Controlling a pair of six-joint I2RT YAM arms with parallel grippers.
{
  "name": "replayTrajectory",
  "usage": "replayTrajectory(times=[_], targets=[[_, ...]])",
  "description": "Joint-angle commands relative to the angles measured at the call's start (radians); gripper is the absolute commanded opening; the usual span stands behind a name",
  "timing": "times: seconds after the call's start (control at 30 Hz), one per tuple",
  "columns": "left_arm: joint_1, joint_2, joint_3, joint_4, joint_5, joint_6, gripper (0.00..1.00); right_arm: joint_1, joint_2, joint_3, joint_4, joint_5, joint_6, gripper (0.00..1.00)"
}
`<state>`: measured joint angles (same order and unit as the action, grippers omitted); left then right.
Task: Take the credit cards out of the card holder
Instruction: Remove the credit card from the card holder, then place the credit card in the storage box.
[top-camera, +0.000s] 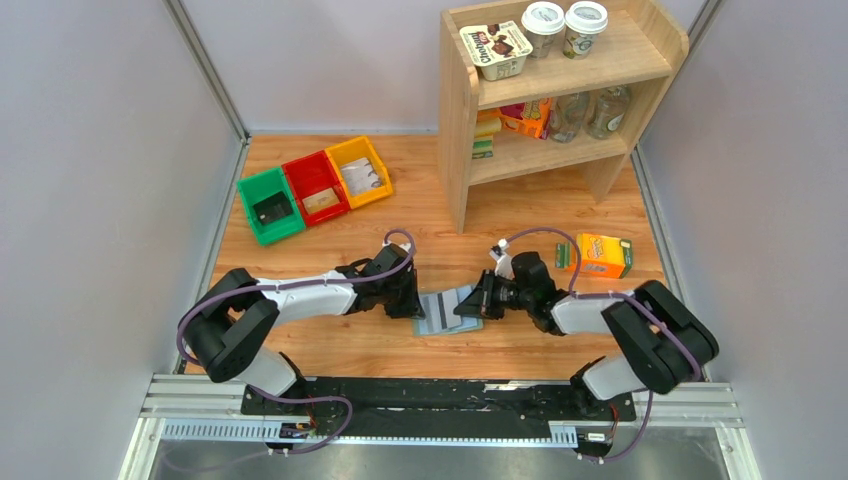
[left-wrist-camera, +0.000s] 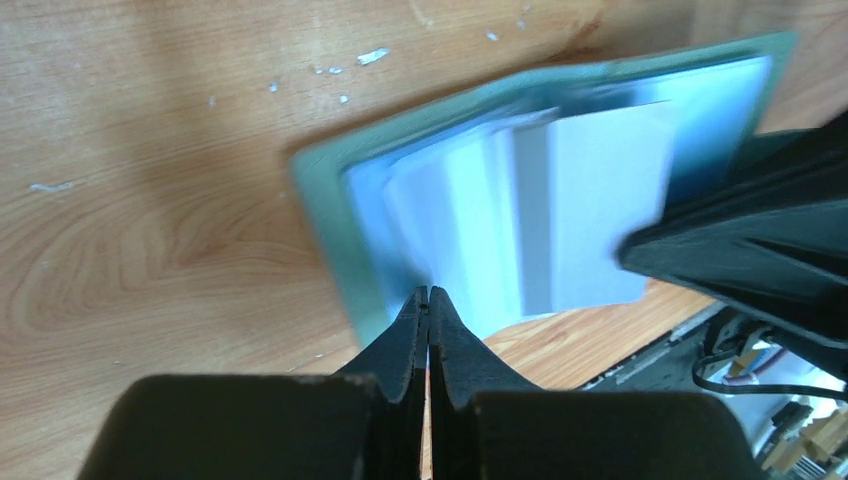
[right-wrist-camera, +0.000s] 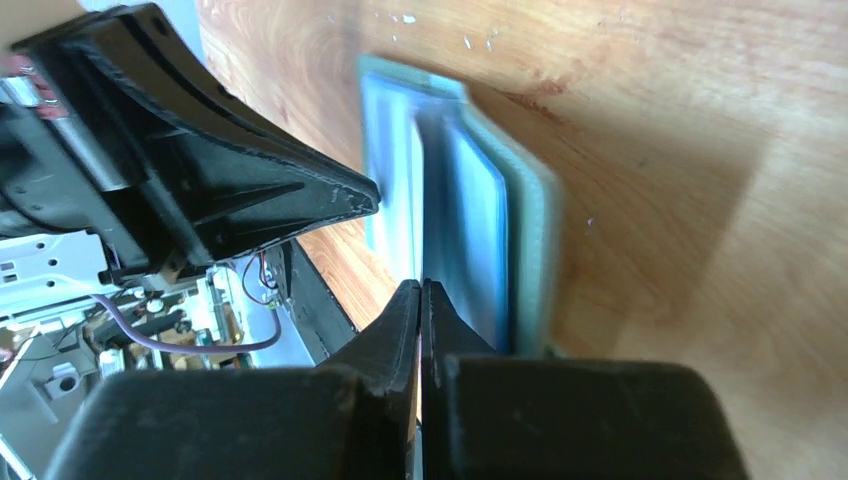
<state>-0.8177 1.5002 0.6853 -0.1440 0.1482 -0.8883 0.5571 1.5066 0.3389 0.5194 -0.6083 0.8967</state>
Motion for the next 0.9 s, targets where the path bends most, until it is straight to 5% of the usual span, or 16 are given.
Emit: replayTrajectory(times=[0.0,0.23,0.43,0.6,0.87], targets=[[-0.003,-0.015,-0.027,-0.031,-0.035,0.002,0.01,-0.026,-0.159,0.008,-0.23,0.082,-0.111,0.0],[-0.003,-0.089,0.036,-0.084,-0.048,0.017,0.06,-0.023,-0.42,0.126,-0.668,0.228,-0.275,0.0],[0.0,-0.292,0.095,-0.183,-0.102,0.008,0.43,0.039,-0.546,0.264,-0.909,0.364,-0.389,0.0],[0.041,-0.438,0.094,-0.242,-0.062,-0.061,0.62,0.281,-0.554,0.415,-1.068,0.705,-0.49,0.0],[0.137,-0.644,0.079,-0.331,0.057,-0.17,0.7,0.696,-0.505,0.531,-1.044,1.243,-0.697,0.0]])
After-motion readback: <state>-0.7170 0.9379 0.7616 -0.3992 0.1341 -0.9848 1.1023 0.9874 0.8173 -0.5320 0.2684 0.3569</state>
